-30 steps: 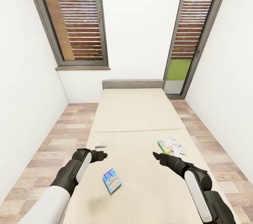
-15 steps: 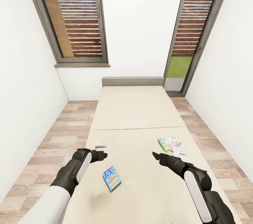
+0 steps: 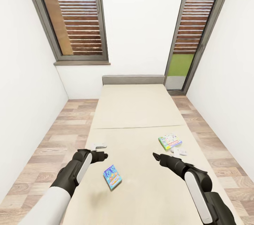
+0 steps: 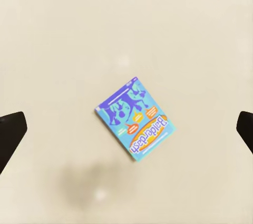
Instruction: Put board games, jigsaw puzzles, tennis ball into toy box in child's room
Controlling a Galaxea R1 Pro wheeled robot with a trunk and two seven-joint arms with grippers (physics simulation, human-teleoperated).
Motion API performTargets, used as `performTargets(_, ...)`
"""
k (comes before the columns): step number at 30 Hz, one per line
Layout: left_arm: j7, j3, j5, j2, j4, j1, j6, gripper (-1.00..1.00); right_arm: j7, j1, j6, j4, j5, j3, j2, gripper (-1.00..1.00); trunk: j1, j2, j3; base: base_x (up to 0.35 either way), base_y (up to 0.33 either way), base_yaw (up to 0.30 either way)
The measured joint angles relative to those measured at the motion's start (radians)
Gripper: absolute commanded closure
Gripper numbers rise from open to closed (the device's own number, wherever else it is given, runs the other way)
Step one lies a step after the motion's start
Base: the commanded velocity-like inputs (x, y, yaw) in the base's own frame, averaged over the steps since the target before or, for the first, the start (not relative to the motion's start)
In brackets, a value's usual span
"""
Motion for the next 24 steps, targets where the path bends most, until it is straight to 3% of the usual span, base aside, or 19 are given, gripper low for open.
performTargets(24,0.001,-0.006,0.001,-0.001,0.000,0.001,0.002,-1.00,-0.002,0.000,-0.007,0.003,0.012,-0.009,0.000,-1.00,0.000,0.000,-0.001,0.039,0.000,0.000)
